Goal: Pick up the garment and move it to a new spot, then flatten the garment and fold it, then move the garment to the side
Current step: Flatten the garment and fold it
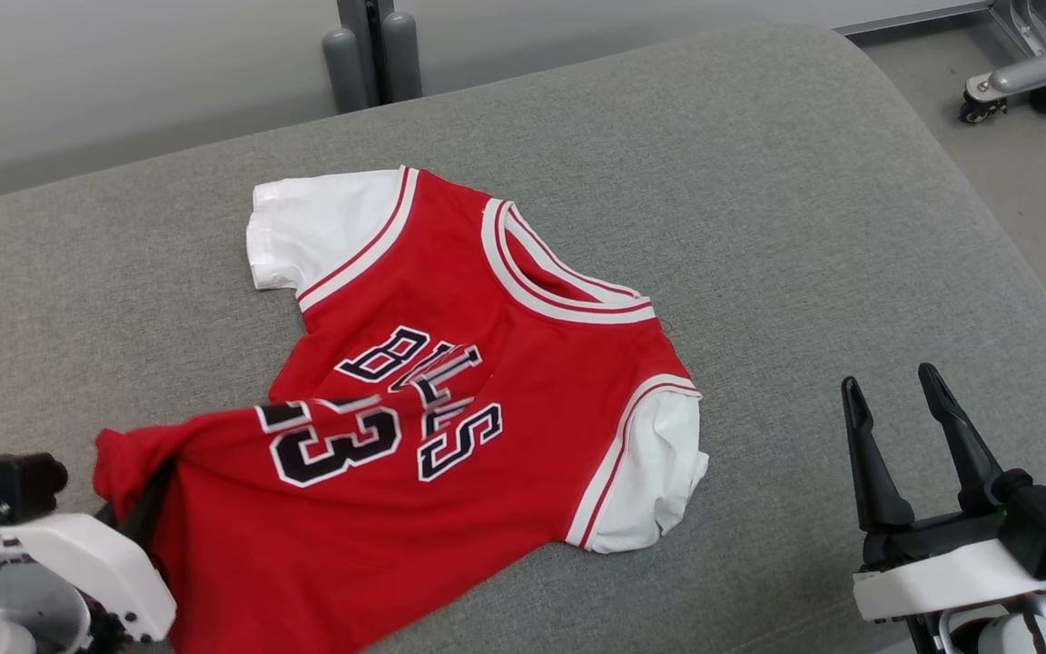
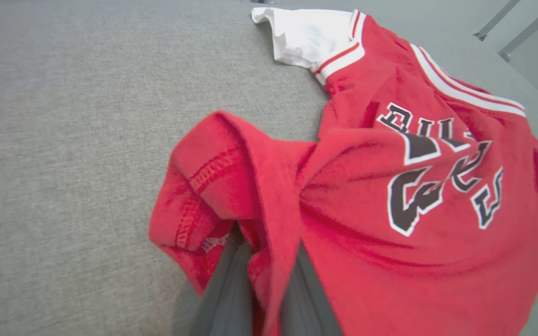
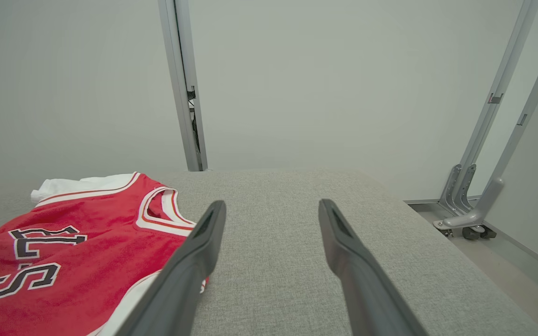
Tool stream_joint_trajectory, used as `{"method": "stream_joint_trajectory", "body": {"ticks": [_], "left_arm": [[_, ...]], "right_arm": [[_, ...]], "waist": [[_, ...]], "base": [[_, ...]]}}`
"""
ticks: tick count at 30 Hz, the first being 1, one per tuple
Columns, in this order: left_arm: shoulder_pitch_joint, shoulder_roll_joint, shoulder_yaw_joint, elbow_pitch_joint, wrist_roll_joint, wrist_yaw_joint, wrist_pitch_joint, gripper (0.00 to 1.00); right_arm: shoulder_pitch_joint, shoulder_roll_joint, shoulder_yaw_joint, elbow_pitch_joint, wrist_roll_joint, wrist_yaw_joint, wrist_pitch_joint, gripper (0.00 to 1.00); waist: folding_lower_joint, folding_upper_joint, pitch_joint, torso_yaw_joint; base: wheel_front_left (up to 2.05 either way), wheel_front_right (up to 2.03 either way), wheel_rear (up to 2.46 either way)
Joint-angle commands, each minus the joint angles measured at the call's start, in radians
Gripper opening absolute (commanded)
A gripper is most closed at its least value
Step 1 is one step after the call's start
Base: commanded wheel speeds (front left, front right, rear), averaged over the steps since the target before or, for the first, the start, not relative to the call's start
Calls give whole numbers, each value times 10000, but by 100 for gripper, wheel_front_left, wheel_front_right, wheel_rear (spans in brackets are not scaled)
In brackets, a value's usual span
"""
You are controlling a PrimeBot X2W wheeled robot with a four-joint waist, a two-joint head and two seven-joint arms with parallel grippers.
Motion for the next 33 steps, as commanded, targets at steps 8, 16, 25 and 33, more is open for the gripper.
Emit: {"method": "stream_joint_trajectory", "body": {"ticks": [8,16,25,33], "left_arm": [[-1717,126,613,1617,19,23,-210,0],[-2058,300,525,2787,249,-257,-430,100],[15,1347,898,-193,714,1180,-771,100],[-176,739,-990,-3991,1692,1504,473,100]], "right_arm": [[-271,-54,169,66,-46,1,-49,100],[-166,-54,61,98,-15,1,-49,100],[78,-51,-169,-29,-12,1,-49,100],[-146,-53,101,-87,-76,1,-49,100]], "waist": [[0,0,7,-148],[0,0,-56,-186],[0,0,-478,-131],[0,0,-463,-575]], "base": [[0,0,0],[0,0,0],[0,0,0],[0,0,0]]}}
